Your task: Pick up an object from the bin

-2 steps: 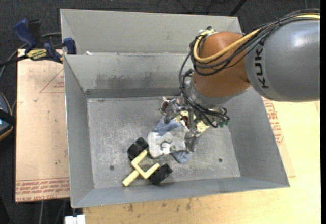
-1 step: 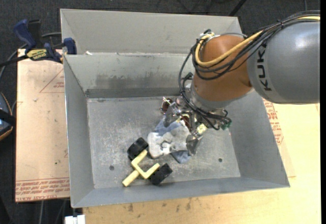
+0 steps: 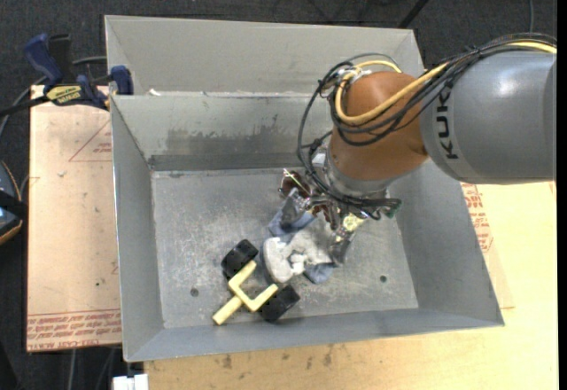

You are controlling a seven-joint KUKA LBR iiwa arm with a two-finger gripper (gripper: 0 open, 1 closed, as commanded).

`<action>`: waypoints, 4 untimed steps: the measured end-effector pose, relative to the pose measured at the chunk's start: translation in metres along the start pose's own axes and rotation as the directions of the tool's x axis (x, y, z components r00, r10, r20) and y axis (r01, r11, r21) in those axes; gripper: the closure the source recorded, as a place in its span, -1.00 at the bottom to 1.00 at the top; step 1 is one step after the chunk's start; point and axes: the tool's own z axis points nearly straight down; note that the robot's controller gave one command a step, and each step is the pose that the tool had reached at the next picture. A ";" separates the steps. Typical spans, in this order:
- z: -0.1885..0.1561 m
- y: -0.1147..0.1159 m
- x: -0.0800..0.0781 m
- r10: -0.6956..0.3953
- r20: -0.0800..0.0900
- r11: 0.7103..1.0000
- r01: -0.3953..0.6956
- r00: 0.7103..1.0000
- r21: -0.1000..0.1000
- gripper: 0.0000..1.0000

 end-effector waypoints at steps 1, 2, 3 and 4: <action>0.019 0.001 -0.008 -0.172 0.007 0.985 0.172 0.985 0.006 1.00; 0.019 0.001 -0.008 -0.172 0.007 0.985 0.172 0.985 0.006 1.00; 0.015 0.002 -0.008 -0.171 0.006 0.985 0.171 0.985 0.004 1.00; 0.002 0.003 -0.007 -0.172 0.004 0.985 0.172 0.985 0.000 1.00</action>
Offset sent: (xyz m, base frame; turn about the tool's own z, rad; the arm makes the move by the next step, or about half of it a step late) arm 0.0000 0.0000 0.0000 0.0000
